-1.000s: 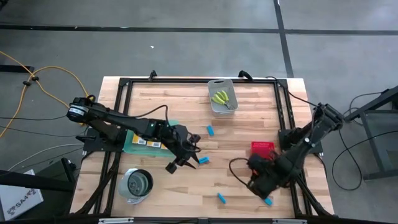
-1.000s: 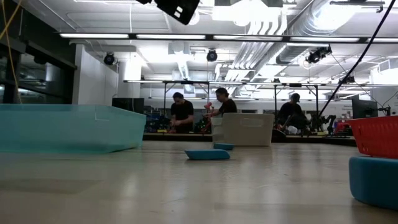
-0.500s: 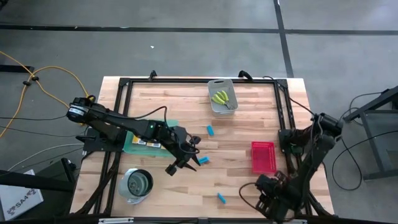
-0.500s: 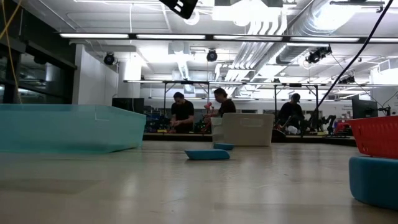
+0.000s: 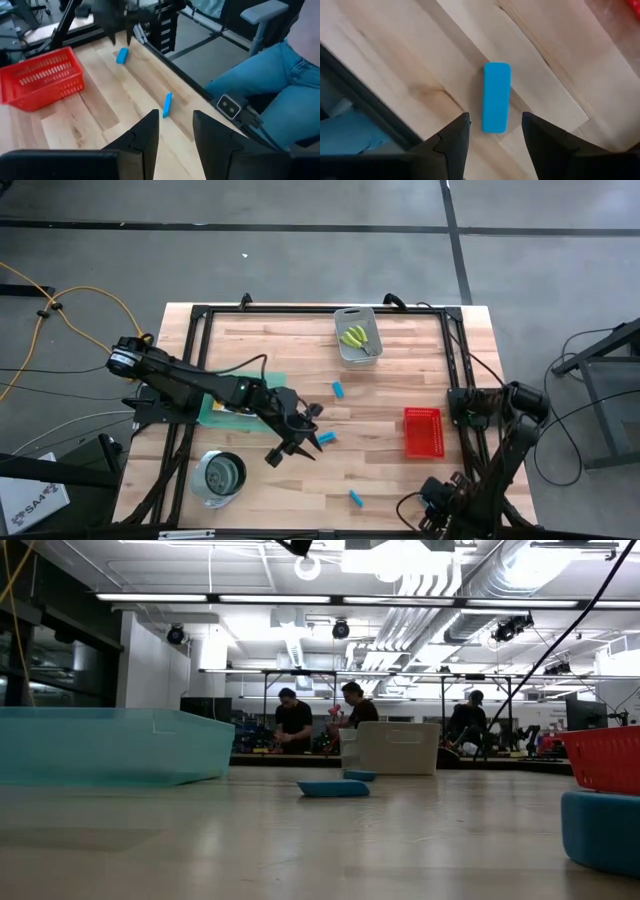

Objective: Pick & Place School Supplies
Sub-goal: Put the blue eraser into the red bin

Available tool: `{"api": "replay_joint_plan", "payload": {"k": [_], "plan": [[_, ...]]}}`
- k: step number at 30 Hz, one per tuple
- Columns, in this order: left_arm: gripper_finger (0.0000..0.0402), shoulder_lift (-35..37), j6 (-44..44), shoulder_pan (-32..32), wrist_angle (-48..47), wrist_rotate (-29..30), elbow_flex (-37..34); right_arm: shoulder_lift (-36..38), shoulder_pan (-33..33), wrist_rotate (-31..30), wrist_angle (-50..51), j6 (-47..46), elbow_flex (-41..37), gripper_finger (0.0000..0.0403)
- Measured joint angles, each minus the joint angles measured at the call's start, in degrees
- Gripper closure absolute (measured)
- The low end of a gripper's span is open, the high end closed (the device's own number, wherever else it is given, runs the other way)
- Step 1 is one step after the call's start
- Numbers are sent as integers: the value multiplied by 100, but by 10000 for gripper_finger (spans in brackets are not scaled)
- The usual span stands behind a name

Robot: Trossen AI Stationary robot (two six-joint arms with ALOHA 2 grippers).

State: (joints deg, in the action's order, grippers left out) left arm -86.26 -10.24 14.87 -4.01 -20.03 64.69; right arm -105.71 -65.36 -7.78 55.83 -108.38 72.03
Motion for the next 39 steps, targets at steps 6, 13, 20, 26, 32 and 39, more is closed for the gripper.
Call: {"api": "replay_joint_plan", "payload": {"k": [6, 13, 20, 26, 32, 39], "plan": [[287, 0, 25, 89, 139, 41, 0, -308, -29, -7, -20, -10, 0, 230], [287, 0, 90, 112, 157, 44, 2, -490, -29, 18, -163, -9, 0, 230], [287, 0, 88, 112, 155, 42, 2, -613, -29, 8, -263, -9, 0, 230], [287, 0, 129, 112, 155, 42, 2, -632, -29, -2, -299, -137, 2, 242], [287, 0, 129, 112, 153, 39, 2, -634, -29, -19, -367, -139, 2, 293], [287, 0, 129, 112, 153, 33, 2, -634, -29, -15, -382, -139, 9, 330]]}}
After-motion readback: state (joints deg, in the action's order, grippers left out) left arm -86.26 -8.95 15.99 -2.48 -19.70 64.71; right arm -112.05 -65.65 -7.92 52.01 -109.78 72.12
